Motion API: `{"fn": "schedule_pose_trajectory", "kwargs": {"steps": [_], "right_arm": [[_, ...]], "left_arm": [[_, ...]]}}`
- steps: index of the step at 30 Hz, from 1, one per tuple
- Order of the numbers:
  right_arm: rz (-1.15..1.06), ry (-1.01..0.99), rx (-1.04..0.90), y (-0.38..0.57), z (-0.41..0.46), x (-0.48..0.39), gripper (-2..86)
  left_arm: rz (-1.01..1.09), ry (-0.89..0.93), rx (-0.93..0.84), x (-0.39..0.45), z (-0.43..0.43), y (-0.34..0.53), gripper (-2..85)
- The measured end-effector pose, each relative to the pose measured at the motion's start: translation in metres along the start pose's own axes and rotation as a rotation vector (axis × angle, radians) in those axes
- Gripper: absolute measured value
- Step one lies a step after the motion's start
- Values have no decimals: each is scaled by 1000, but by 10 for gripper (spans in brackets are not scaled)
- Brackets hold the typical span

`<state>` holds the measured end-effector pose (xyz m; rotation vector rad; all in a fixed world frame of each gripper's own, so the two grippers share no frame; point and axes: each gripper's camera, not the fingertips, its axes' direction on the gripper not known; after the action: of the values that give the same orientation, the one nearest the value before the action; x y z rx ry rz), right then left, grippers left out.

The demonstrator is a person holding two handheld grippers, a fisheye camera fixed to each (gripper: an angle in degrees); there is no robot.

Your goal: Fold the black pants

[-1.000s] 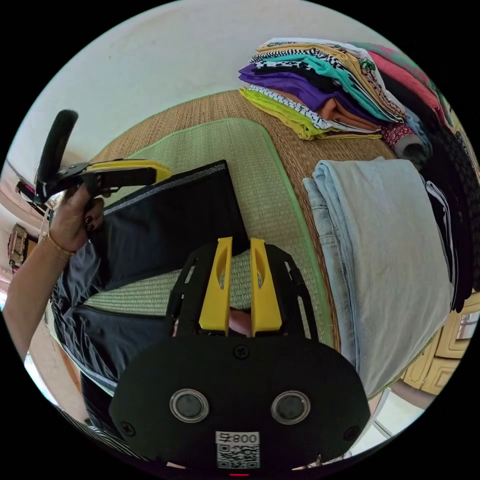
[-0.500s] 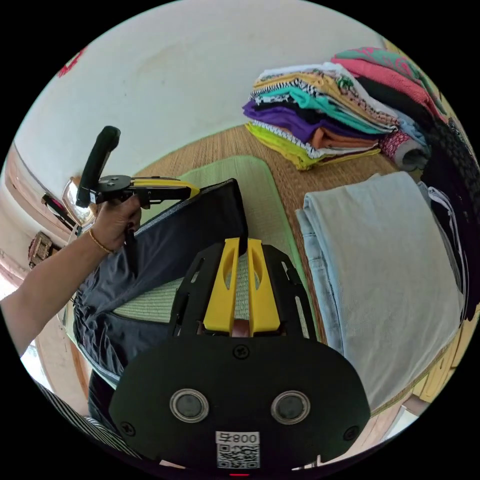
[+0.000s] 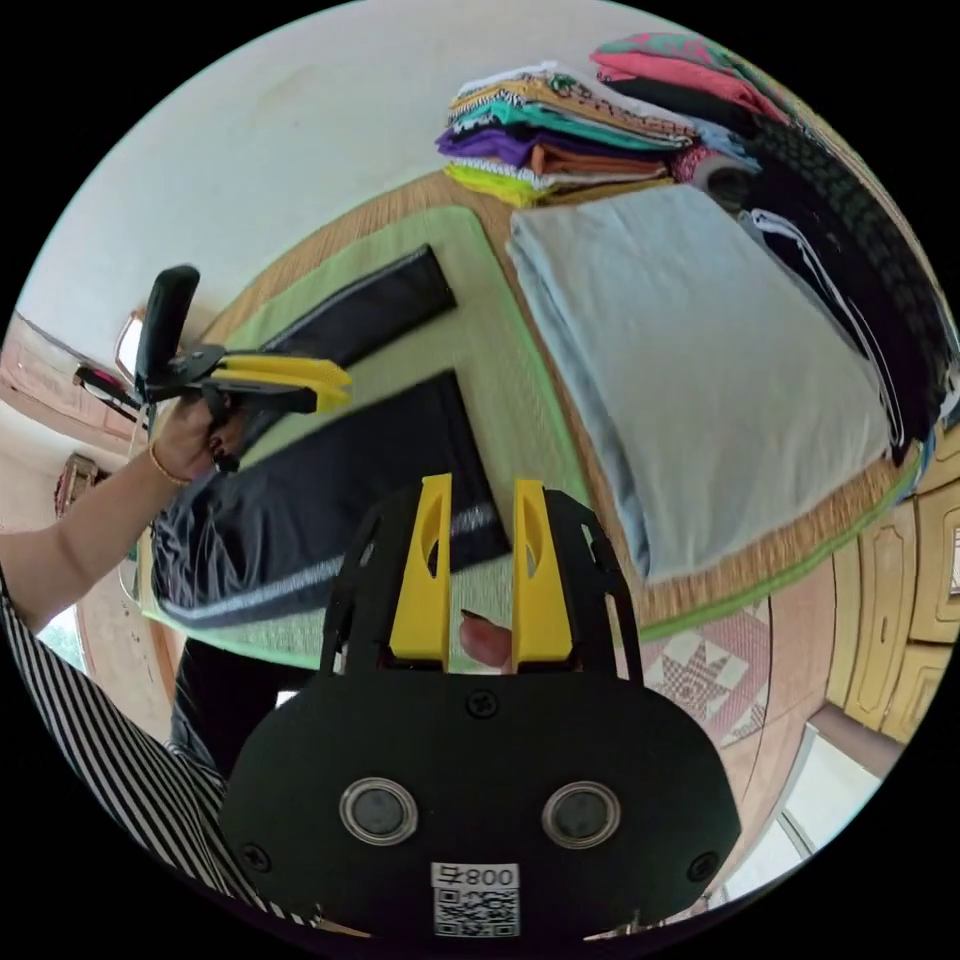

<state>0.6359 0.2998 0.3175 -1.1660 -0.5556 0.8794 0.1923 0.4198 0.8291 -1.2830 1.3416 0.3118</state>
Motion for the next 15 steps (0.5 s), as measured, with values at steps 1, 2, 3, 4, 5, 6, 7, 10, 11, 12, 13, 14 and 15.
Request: {"fn": "schedule_pose_trajectory", "kwargs": {"steps": [1,2,3,4,5,6,7,10,11,12,13,14,15], "right_arm": [[4,25,-15,7,4,-1,96],[3,42,-25,9,8,-2,92],[2,58,-14,10,9,-3,90],[3,107,-13,10,12,-6,81],[-10,137,-22,7,14,-8,72],[-19,142,-28,6,15,-10,68],[-37,133,-36,4,16,-11,56],[-29,87,-5,6,8,-5,36],[-16,78,6,8,7,0,34],[-8,75,4,9,7,3,33],[4,76,-4,10,12,8,32],[18,67,-22,10,19,13,31],[25,57,-27,10,23,15,31]], "left_arm": [[-11,-33,-12,4,2,1,77],[-13,-81,-7,9,-1,2,68],[-19,-106,-15,10,-2,2,64],[-19,-107,-25,13,-5,1,48],[-22,-103,-41,17,-8,0,36],[-20,-109,-42,19,-11,0,32],[-14,-114,-33,23,-18,0,26],[8,-100,4,35,-36,-2,19],[15,-106,3,39,-40,-3,18],[18,-108,-4,40,-41,-3,18],[18,-105,-26,43,-40,-4,18],[16,-110,-57,45,-39,-3,19],[12,-118,-70,46,-39,-2,19]]}}
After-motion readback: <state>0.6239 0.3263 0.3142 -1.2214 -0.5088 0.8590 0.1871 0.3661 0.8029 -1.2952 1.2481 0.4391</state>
